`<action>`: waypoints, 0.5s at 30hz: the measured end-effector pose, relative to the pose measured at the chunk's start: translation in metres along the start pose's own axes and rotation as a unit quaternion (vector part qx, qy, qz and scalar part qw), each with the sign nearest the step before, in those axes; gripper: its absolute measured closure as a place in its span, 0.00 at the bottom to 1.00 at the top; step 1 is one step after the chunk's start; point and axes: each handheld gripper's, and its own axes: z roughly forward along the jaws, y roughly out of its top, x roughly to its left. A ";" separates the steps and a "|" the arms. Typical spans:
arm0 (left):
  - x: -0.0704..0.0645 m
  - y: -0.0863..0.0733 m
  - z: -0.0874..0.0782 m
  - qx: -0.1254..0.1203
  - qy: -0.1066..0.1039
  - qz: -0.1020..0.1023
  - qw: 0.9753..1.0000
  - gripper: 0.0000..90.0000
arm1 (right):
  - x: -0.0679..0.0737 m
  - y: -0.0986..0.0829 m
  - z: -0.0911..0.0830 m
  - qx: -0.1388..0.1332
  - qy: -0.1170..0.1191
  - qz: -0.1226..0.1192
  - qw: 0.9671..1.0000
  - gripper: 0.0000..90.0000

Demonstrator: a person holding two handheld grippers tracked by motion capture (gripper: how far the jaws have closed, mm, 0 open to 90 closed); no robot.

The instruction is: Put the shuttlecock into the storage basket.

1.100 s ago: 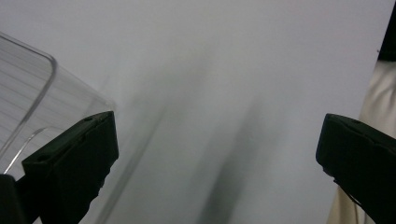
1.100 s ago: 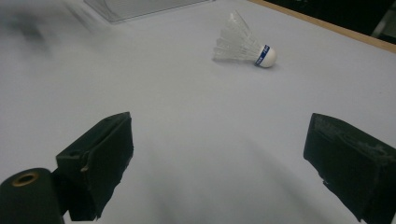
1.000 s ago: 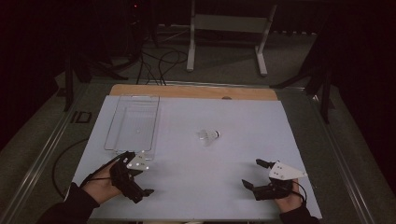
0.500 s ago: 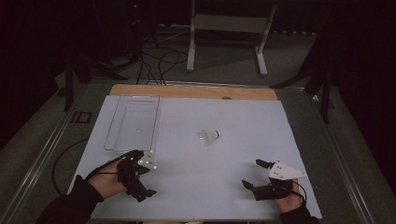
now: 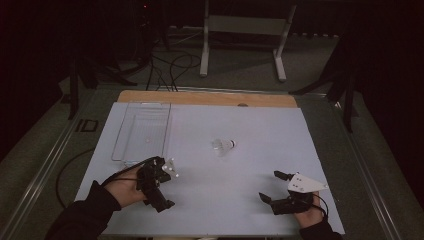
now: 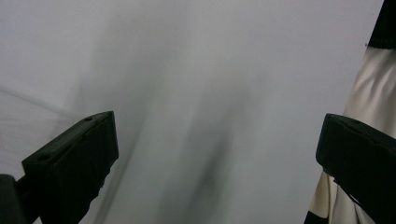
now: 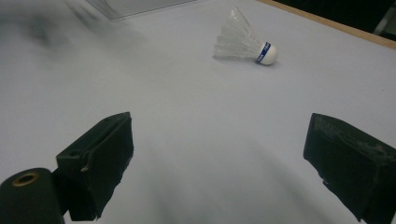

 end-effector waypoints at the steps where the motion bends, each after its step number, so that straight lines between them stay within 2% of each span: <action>1: 0.001 0.002 0.000 0.002 -0.003 -0.001 1.000 0.00 | 0.000 0.000 0.000 0.000 0.000 0.000 1.000 0.09; 6: 0.002 0.009 -0.001 0.000 -0.005 -0.009 1.000 0.00 | 0.000 0.000 0.000 0.000 0.000 -0.001 1.000 0.09; 10: 0.003 0.015 -0.001 0.011 -0.002 -0.007 1.000 0.00 | 0.000 0.000 0.000 0.000 0.000 0.000 1.000 0.09; 13: 0.005 0.020 0.000 0.013 -0.001 -0.018 1.000 0.00 | 0.000 0.000 0.000 0.000 -0.001 0.000 1.000 0.09; 15: 0.006 0.023 0.000 0.014 -0.001 -0.018 1.000 0.00 | 0.000 0.000 0.000 0.000 -0.001 0.000 1.000 0.09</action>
